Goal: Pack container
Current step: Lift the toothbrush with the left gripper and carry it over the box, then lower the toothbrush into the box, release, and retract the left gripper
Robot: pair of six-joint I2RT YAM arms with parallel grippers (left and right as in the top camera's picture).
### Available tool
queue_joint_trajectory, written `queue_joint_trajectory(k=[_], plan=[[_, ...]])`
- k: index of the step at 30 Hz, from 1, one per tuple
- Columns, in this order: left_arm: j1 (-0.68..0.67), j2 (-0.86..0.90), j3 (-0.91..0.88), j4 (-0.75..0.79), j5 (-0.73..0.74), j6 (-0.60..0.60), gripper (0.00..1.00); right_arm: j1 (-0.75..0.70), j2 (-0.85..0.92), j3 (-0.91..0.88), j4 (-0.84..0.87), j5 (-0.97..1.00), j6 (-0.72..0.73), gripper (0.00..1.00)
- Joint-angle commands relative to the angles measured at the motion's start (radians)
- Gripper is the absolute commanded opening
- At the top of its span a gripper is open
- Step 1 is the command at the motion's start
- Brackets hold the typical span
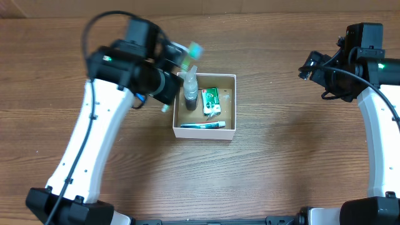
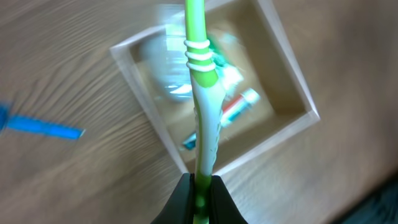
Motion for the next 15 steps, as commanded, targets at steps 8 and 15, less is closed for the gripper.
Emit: queue_joint_trajectory(k=[8,15], plan=[[-0.145,0.021,-0.145,0.065,-0.039,0.472,0.04,-0.001,-0.005,0.011,0.005,-0.005,-0.003,1.00],[-0.143,0.029,-0.319,0.237,-0.039,0.567,0.04,-0.001,-0.005,0.011,0.005,-0.005,-0.003,1.00]])
